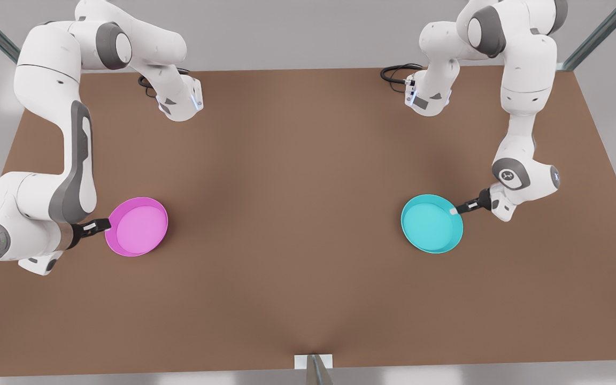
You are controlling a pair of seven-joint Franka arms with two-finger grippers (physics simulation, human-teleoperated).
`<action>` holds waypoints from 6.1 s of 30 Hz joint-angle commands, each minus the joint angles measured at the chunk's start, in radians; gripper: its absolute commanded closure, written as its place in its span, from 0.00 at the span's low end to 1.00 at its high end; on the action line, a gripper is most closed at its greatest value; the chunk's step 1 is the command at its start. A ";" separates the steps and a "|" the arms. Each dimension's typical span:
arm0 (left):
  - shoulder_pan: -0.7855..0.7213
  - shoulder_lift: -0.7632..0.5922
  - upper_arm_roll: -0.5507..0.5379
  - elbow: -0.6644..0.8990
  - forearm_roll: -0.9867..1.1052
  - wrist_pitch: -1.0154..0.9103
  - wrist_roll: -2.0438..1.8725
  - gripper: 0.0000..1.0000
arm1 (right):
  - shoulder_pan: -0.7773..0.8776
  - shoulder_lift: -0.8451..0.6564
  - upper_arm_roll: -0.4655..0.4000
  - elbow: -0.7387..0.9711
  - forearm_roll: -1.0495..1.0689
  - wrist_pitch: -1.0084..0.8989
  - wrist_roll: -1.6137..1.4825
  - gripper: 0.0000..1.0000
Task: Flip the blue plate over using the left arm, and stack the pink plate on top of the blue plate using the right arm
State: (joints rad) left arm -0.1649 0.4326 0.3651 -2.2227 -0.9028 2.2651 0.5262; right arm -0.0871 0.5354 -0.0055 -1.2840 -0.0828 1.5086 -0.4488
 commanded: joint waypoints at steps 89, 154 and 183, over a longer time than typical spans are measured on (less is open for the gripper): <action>-1.081 0.531 -0.354 0.862 2.316 -1.319 -1.775 0.79 | -0.128 0.043 0.001 -0.002 0.040 0.002 -0.056 0.00; -0.090 -0.262 -0.304 0.825 0.906 -0.671 -0.577 0.00 | -0.422 0.104 0.001 -0.454 0.491 0.383 -0.268 0.00; -0.087 -0.259 -0.305 0.796 0.861 -0.679 -0.583 0.00 | -0.385 0.137 0.006 -0.477 0.557 0.449 -0.266 0.31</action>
State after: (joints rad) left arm -0.2508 0.1734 0.0584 -1.4266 -0.0381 1.5861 -0.0576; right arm -0.4725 0.6719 0.0000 -1.7619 0.4726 1.9574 -0.7148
